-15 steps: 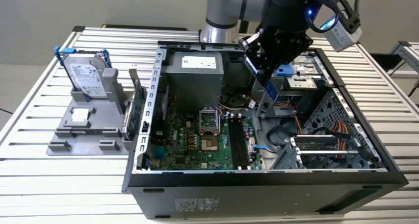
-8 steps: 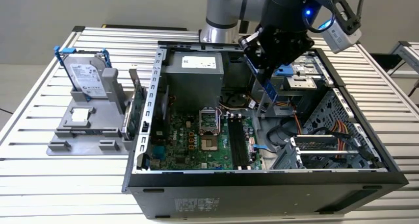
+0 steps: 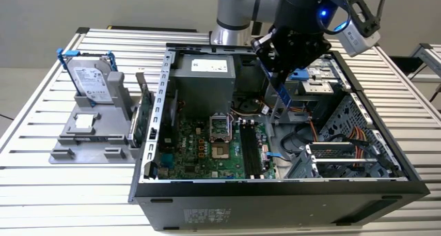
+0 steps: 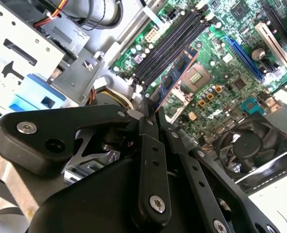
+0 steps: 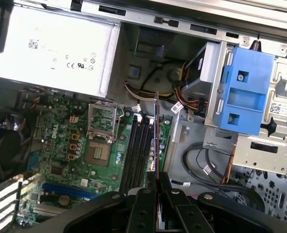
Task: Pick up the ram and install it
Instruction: 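Insert the ram into the slot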
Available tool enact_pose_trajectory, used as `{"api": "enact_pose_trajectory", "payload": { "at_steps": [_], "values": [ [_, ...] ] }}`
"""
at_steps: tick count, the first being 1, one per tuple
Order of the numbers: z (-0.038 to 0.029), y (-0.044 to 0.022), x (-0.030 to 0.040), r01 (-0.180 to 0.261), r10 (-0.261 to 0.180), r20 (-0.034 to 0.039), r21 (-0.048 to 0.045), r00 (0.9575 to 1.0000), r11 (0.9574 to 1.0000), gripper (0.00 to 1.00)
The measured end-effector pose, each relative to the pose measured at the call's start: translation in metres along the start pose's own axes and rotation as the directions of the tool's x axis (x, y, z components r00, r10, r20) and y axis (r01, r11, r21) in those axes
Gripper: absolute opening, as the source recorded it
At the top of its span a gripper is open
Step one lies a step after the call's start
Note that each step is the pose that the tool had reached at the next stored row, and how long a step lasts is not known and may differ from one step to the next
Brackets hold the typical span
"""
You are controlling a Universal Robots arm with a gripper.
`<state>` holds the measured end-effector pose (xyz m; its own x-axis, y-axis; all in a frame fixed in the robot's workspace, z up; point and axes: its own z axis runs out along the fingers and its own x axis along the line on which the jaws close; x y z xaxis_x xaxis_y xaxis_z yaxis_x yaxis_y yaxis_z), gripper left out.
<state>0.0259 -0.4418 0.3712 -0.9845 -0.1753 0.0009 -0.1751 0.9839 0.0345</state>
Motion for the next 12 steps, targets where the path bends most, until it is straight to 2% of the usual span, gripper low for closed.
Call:
{"api": "enact_pose_trajectory", "payload": {
  "at_steps": [12],
  "values": [
    [0.0011,0.0,0.0,-0.008,0.008,0.0003,0.0,1.0,1.0,0.0]
  ]
}}
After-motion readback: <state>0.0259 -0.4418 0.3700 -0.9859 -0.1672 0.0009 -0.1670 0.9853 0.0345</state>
